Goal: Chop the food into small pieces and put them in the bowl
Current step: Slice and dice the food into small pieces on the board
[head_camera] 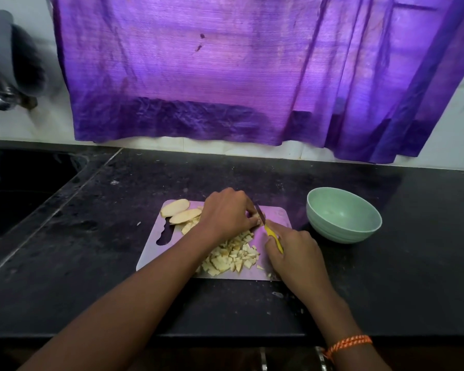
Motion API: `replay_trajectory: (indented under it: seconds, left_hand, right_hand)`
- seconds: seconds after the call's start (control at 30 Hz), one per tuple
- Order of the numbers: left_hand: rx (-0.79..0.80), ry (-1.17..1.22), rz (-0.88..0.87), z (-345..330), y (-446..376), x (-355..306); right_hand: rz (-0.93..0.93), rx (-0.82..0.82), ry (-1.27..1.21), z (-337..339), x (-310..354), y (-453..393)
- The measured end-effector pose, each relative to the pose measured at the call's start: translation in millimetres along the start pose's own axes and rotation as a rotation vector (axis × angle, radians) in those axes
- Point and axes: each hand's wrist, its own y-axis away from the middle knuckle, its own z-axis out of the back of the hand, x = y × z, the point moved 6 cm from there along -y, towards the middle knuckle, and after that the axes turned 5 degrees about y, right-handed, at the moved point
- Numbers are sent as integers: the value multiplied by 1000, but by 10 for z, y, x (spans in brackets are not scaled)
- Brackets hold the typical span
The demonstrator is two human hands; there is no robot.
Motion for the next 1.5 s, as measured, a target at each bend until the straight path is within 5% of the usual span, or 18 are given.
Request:
replay_trajectory:
  seconds: [0.9,1.5]
  left_hand:
    - [13,7,41,74,28,-45]
    - [7,7,180,17,30,20]
  right_hand:
    - [-30,-60,-191,191,-176,418]
    - [64,66,12,-56,10,-5]
